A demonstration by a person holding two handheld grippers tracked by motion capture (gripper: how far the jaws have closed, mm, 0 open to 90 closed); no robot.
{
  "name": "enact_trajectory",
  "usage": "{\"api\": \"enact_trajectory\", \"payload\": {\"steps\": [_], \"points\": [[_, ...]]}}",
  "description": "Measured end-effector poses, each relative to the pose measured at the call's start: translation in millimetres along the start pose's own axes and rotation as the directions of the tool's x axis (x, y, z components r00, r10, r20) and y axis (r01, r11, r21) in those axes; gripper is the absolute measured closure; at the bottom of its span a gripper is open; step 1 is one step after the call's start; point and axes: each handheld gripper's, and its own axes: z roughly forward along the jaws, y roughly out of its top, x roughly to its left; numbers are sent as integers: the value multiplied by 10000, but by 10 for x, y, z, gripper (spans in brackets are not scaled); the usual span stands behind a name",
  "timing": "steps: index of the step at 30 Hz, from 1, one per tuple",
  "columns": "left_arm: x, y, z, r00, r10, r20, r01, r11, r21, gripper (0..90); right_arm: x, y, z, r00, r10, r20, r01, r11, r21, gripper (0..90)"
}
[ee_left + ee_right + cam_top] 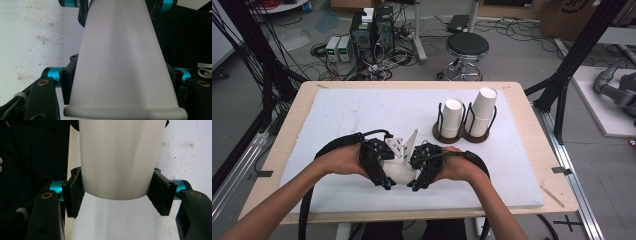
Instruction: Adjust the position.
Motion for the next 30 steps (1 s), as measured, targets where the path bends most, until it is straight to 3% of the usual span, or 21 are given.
{"api": "enact_trajectory", "payload": {"steps": [14,19,21,23,24,25,27,30], "points": [[3,-6,-6,10000,9,-14,-9,10000,-79,294,7,6,8,10000,32,13,-32,10000,-3,372],[14,-23,-13,10000,-17,97,22,9986,-530,232,10,-7,9,10000,60,42,-60,10000,-64,371],[27,-35,-29,9992,51,385,-18,9965,-837,111,11,-11,20,10000,8,21,-8,10000,-3,371],[23,-47,-49,9991,137,397,-84,9914,-1305,103,17,-18,39,10000,50,-42,-50,10000,-46,371],[15,-52,-49,9988,-37,491,116,9870,-1605,103,16,-21,46,10000,52,-33,-52,10000,-78,371],[20,-58,-54,9982,-42,601,146,9847,-1736,100,14,-21,49,10000,44,-37,-44,10000,-24,371],[14,-65,-54,9990,-93,434,178,9799,-1989,97,14,-26,62,9999,88,-130,-88,10000,-34,371],[27,-76,-65,9993,-171,326,236,9778,-2082,160,13,-31,65,9999,58,-113,-59,10000,-45,371]]}}
